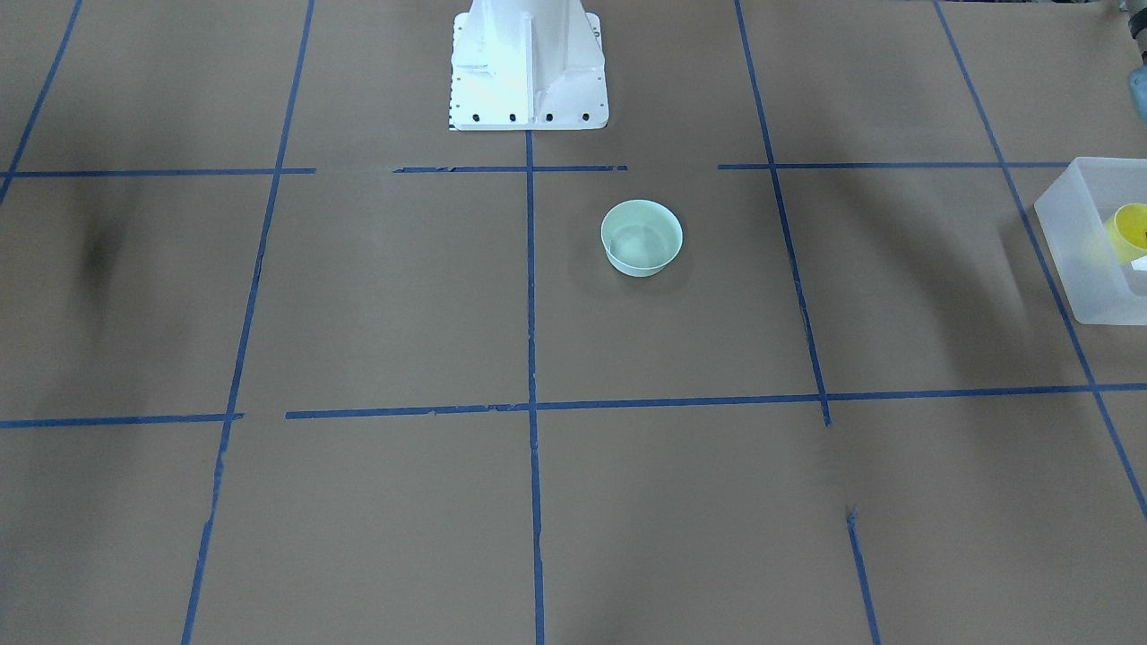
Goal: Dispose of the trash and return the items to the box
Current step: 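Lift the purple cloth toward the pink bin while the left gripper carries the cup, then drop the yellow cup into the clear bin with the left gripper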
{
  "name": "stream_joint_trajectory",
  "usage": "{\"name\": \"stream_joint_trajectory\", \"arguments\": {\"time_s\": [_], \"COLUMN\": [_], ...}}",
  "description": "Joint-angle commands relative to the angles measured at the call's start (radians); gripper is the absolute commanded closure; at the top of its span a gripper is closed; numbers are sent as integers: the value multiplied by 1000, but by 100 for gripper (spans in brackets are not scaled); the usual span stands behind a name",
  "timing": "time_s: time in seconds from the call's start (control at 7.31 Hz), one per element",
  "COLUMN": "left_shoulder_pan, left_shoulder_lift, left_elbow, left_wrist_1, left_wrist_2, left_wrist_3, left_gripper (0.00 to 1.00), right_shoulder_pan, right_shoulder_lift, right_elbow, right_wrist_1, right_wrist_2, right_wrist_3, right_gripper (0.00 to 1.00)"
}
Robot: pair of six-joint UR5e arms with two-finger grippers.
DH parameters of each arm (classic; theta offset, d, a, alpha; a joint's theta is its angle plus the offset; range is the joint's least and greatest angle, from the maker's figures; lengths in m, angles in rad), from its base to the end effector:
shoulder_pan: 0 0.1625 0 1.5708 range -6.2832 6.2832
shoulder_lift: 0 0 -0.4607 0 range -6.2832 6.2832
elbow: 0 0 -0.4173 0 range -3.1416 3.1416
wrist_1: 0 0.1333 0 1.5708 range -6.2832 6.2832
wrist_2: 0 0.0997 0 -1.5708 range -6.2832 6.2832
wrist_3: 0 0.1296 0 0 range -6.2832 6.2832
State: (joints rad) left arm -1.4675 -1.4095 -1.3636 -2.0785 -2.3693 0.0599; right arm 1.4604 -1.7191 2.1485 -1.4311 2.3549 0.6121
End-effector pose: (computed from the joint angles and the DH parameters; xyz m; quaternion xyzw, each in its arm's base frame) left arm 0.0037 -0.4285 0.8433 0.0556 0.3891 0.1019 0.9139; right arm -0.0075 -0.4467 0.4680 0.1131 -0.4347 0.1163 0.8858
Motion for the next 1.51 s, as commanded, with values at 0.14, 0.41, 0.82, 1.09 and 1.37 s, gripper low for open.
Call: {"name": "stream_joint_trajectory", "arguments": {"time_s": [0.14, 0.41, 0.82, 1.09, 1.37], "left_shoulder_pan": [3, 1, -7, -68, -190], "left_shoulder_lift": [-2, 3, 96, 116, 104], "left_elbow": [-2, -41, -233, -348, -571], "left_wrist_1": [-6, -21, -14, 58, 232], "left_wrist_2": [-8, -4, 51, 142, 163], "left_wrist_3": [1, 0, 1, 1, -12], "left_gripper": [45, 0, 0, 0, 0], "right_shoulder_pan": [8, 12, 8, 5, 35], "right_shoulder_lift": [-1, -1, -1, 0, -14], "right_elbow": [1, 1, 1, -2, -7], "right_wrist_1": [0, 0, 0, 0, 0], "right_wrist_2": [0, 0, 0, -2, 0], "right_wrist_3": [-2, -2, -2, -2, -61], "right_gripper": [100, 100, 100, 100, 100]}}
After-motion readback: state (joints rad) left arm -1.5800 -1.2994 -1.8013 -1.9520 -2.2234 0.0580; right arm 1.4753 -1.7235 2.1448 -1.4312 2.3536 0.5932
